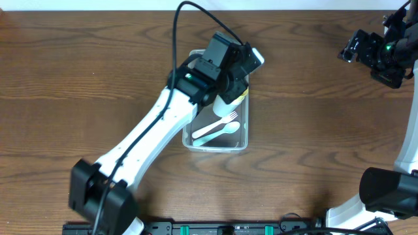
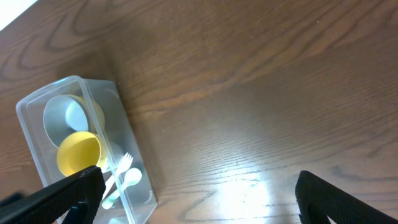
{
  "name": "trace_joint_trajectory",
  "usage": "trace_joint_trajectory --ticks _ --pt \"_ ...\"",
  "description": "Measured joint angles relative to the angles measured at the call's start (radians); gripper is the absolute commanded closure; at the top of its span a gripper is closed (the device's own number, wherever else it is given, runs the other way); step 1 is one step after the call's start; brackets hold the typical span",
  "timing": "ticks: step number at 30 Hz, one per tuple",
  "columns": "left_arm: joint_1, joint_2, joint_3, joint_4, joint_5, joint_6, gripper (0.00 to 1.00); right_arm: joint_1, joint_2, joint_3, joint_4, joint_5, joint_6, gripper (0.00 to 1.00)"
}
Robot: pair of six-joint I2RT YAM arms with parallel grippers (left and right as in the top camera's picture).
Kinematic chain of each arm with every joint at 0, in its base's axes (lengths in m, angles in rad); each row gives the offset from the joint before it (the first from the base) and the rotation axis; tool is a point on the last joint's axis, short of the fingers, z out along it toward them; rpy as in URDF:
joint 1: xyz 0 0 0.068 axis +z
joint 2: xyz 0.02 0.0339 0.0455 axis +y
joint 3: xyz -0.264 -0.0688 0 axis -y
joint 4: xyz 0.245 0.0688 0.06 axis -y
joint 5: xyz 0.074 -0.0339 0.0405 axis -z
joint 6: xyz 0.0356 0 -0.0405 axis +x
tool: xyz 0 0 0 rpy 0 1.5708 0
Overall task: Pack container
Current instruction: 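Carry the fork and lay it on the spoon in the container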
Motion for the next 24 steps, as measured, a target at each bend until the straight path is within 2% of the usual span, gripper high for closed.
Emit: trace_joint_trajectory --ticks 6,13,24 --pt "0.014 0.082 0.000 0.076 0.000 -0.042 0.94 0.000 0.000 0.000 0.000 0.000 0.000 0.01" --pt "0.037 0.129 0.000 0.061 0.000 -0.055 0.94 0.000 0.000 0.000 0.000 0.000 0.000 0.01" --pt "0.039 0.131 -0.001 -0.130 -0.011 -0.069 0.94 0.000 0.000 0.000 0.000 0.000 0.000 0.01"
